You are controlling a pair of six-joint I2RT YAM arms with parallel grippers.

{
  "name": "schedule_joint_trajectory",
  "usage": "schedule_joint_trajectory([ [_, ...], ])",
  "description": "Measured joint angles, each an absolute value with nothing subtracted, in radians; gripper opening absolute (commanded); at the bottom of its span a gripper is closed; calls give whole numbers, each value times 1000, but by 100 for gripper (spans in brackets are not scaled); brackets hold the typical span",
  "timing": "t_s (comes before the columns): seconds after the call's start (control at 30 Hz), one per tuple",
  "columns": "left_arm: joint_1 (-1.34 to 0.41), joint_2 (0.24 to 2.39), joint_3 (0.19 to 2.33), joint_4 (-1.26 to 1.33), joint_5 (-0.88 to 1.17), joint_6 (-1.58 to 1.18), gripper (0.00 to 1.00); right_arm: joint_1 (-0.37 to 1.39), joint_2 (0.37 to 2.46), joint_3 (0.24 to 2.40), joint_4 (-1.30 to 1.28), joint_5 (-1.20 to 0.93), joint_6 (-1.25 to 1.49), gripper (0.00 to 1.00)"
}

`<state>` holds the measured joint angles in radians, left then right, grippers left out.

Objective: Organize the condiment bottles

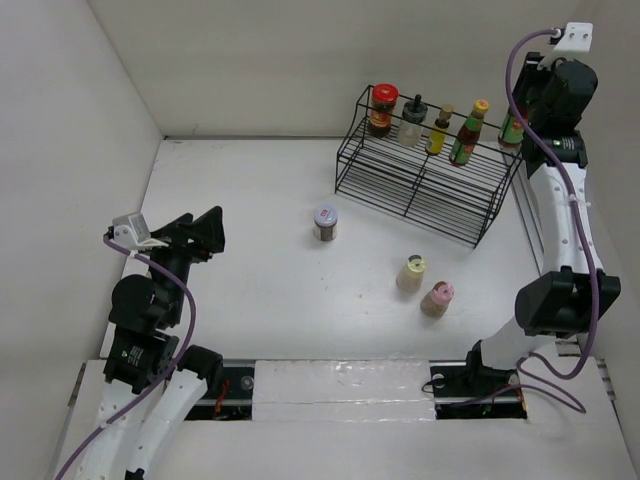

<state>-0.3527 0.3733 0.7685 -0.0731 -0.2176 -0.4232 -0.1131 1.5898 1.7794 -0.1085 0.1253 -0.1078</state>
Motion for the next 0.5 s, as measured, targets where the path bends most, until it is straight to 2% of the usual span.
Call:
schedule_joint_trajectory([
  [0.5, -353, 385, 768, -73, -218, -423, 70, -145, 1613, 1723, -73, 77, -78, 17],
])
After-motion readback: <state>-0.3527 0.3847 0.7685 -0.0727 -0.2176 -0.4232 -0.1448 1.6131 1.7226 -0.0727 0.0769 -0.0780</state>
